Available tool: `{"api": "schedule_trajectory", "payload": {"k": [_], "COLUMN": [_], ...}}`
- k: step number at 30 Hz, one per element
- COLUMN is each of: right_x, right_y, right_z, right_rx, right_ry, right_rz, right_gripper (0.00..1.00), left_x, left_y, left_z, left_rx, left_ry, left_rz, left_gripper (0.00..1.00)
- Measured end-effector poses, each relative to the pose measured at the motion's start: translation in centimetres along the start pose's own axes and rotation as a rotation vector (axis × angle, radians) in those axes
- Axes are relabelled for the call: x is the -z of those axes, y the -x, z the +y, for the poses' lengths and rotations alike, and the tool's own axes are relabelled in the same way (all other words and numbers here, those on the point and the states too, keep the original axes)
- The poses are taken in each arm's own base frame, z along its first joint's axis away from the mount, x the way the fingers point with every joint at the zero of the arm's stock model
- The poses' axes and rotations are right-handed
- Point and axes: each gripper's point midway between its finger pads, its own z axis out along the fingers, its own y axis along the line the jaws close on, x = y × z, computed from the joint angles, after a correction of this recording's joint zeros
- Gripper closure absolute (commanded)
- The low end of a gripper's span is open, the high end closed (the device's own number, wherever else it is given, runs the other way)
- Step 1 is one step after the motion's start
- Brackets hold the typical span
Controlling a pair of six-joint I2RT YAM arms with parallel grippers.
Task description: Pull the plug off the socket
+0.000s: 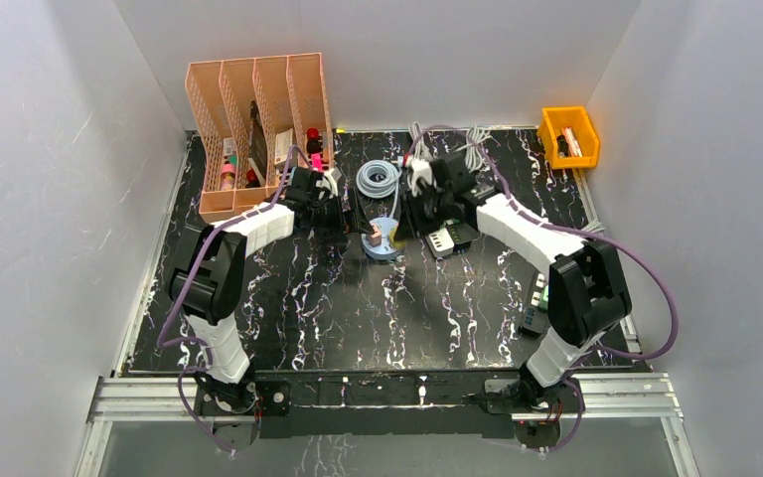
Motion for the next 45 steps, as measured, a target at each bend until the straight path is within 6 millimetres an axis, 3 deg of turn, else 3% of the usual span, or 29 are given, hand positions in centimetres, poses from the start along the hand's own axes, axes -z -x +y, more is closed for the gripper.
{"api": "schedule_trajectory", "payload": {"k": [2,4,6,11,15,17,19,22,25,27,29,33,35,38,40,45], "right_x": [-0.6,-0.8,-0.6,-1.0,-3.6,-4.5,-4.8,-4.7,-4.8,-4.7,-3.8,-1.6,-2.0,-4.6,-6.7,-10.5], "right_y": [-4.1,-8.0,-10.6,-11.2,-11.6,-12.9,-14.4,-15.4,-14.1,-11.9,-8.7,0.3,4.0,7.4,7.4,3.9], "right_z": [1.3,2.5,3.7,4.8,4.2,4.0,4.1,4.1,3.2,2.4,2.2,3.0,3.2,2.9,2.4,1.6], "right_rx": [-0.017,-0.034,-0.051,-0.044,-0.007,0.010,0.015,0.038,0.110,0.155,0.189,0.239,0.244,0.244,0.237,0.212], "right_ry": [0.095,0.175,0.239,0.340,0.344,0.324,0.317,0.278,0.189,0.123,0.075,0.000,-0.024,-0.056,-0.068,-0.090], "right_rz": [0.097,0.198,0.280,0.363,0.456,0.510,0.570,0.616,0.560,0.458,0.316,0.000,-0.084,-0.125,-0.107,0.021], "right_gripper": [1.00,0.92,0.86,0.74,0.69,0.55,0.05,0.02,0.02,0.02,0.02,0.15,0.16,0.17,0.18,0.21], "left_x": [0.1,0.1,0.2,0.3,0.5,0.6,0.8,1.2,1.7,2.1,2.4,2.9,3.3,4.1,4.9,8.3], "left_y": [0.1,0.2,0.3,0.3,0.3,0.3,0.4,0.8,1.2,1.4,1.5,1.5,1.5,1.2,1.1,1.8], "left_z": [0.0,0.1,0.2,0.2,0.3,0.4,0.7,1.3,2.2,2.8,3.2,3.7,4.0,4.4,5.0,6.7], "left_rx": [-0.004,-0.009,-0.010,-0.012,-0.013,-0.012,-0.011,0.003,0.026,0.043,0.058,0.074,0.081,0.095,0.116,0.194], "left_ry": [0.002,0.006,0.009,0.014,0.019,0.025,0.034,0.048,0.058,0.062,0.064,0.062,0.068,0.072,0.075,0.062], "left_rz": [-0.006,-0.013,-0.019,-0.029,-0.035,-0.041,-0.050,-0.063,-0.083,-0.097,-0.111,-0.139,-0.158,-0.191,-0.216,-0.345], "left_gripper": [0.12,0.12,0.12,0.12,0.12,0.12,0.12,0.12,0.12,0.12,0.12,0.11,0.11,0.11,0.11,0.10]}}
